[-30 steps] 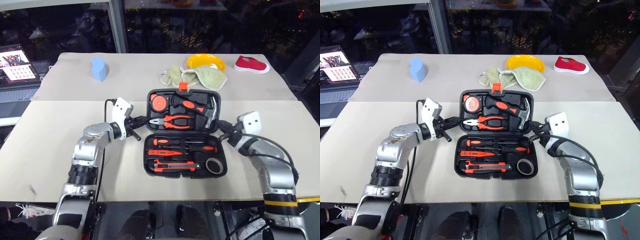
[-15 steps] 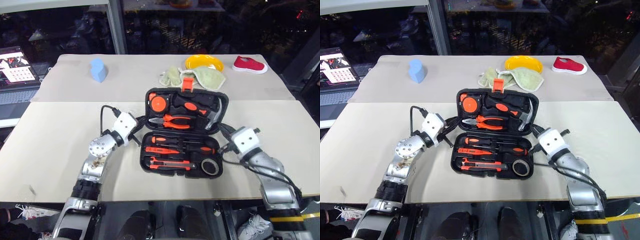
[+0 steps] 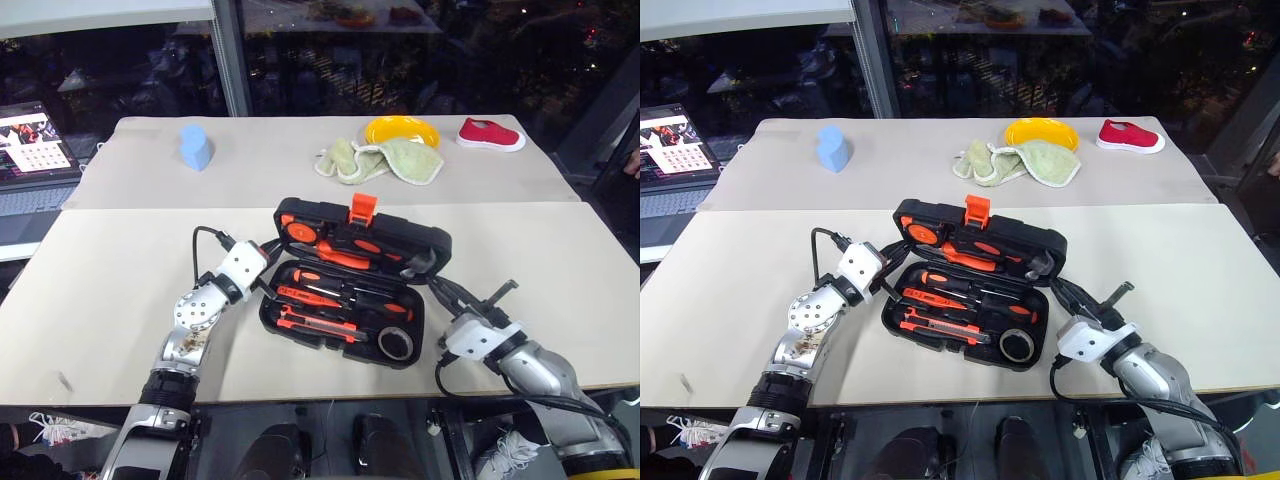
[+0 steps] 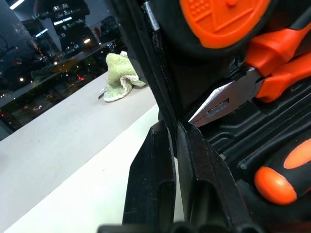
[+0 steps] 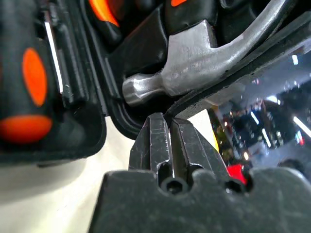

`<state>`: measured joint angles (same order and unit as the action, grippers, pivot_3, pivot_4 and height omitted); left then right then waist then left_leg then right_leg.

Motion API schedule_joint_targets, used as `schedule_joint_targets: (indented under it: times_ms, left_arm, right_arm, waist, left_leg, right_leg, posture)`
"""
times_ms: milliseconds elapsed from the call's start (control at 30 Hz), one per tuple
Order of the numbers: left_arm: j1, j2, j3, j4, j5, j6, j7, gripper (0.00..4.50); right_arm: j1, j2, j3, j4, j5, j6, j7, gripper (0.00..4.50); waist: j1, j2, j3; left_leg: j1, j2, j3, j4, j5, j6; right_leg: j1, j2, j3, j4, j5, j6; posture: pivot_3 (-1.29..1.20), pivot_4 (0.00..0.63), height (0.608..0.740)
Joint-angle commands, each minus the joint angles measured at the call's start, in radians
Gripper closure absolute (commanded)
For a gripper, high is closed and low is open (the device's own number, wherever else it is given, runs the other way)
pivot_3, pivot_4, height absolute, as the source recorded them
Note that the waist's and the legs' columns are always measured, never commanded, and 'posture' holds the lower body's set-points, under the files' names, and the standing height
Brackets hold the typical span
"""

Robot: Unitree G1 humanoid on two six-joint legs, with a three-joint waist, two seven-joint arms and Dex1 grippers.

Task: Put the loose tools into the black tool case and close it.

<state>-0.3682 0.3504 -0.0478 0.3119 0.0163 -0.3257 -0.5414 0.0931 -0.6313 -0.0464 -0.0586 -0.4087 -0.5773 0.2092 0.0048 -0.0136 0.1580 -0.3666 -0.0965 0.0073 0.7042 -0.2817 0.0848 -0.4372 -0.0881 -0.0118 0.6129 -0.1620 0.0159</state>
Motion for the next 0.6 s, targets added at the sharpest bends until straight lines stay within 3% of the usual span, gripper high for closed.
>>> schedule_joint_targets:
  times_ms: [33,67,100,167,300,400,500,600]
  left_arm:
    - [0.050,0.068,0.075,-0.009,-0.026,0.037,0.017,3.74]
    - [0.069,0.084,0.086,-0.025,-0.034,0.042,0.012,3.55]
    - [0.088,0.102,0.098,-0.039,-0.041,0.045,0.009,2.99]
    - [0.115,0.143,0.131,-0.052,-0.058,0.072,0.012,2.37]
    - [0.105,0.217,0.174,-0.005,-0.092,0.117,-0.018,1.01]
    - [0.036,0.253,0.179,0.069,-0.111,0.162,-0.065,0.03]
    - [-0.052,0.275,0.144,0.146,-0.125,0.203,-0.168,0.03]
    - [-0.194,0.267,0.075,0.245,-0.121,0.246,-0.322,0.00]
  right_arm:
    - [0.100,-0.036,-0.022,-0.095,0.064,-0.022,0.051,3.77]
    - [0.139,-0.048,-0.033,-0.132,0.094,-0.016,0.076,3.52]
    - [0.177,-0.063,-0.049,-0.171,0.133,-0.005,0.103,3.02]
    - [0.260,-0.107,-0.085,-0.249,0.282,0.092,0.200,2.49]
    - [0.439,-0.209,-0.183,-0.414,0.717,0.434,0.429,1.18]
    - [0.550,-0.261,-0.266,-0.517,0.931,0.610,0.532,1.11]
    - [0.581,-0.274,-0.288,-0.591,1.063,0.750,0.555,1.11]
    - [0.554,-0.282,-0.219,-0.669,1.072,0.839,0.552,1.94]
  waist:
    - [-0.001,0.000,0.000]
    - [-0.002,0.000,0.000]
    - [-0.003,0.000,0.000]
    - [-0.011,0.000,-0.001]
    - [-0.013,-0.001,0.000]
    - [0.008,-0.003,0.001]
    - [0.024,-0.007,0.002]
    - [0.037,-0.007,0.002]
  left_leg:
    - [0.000,0.000,0.000,0.000,0.000,0.000]
    - [0.001,0.001,0.000,-0.001,0.000,0.000]
    - [0.000,0.002,0.000,-0.003,0.000,0.001]
    - [0.003,0.003,0.001,-0.006,0.000,0.001]
    - [0.004,0.006,0.002,-0.009,-0.004,0.006]
    - [0.006,0.007,0.000,-0.008,-0.004,0.006]
    - [0.005,0.007,-0.001,-0.008,-0.005,0.007]
    - [0.003,0.006,0.000,-0.007,-0.006,0.009]
  right_leg:
    - [0.000,0.000,0.000,0.000,0.000,0.000]
    - [0.000,0.000,0.001,0.000,0.000,0.000]
    - [-0.001,0.001,0.002,-0.001,-0.001,0.000]
    - [0.000,0.003,0.002,-0.002,-0.001,-0.002]
    - [0.001,0.003,0.003,-0.002,-0.005,0.003]
    - [0.003,0.001,0.002,-0.005,-0.006,0.003]
    - [0.003,-0.001,-0.002,-0.007,-0.007,0.005]
    - [0.003,-0.002,-0.003,-0.010,-0.006,0.005]
  posture:
    - [0.00,0.150,0.740]
    - [0.00,0.150,0.740]
    - [0.00,0.150,0.740]
    - [0.00,0.150,0.740]
    - [0.00,0.150,0.740]
    - [0.00,0.150,0.740]
    - [0.00,0.150,0.740]
    - [0.00,0.150,0.740]
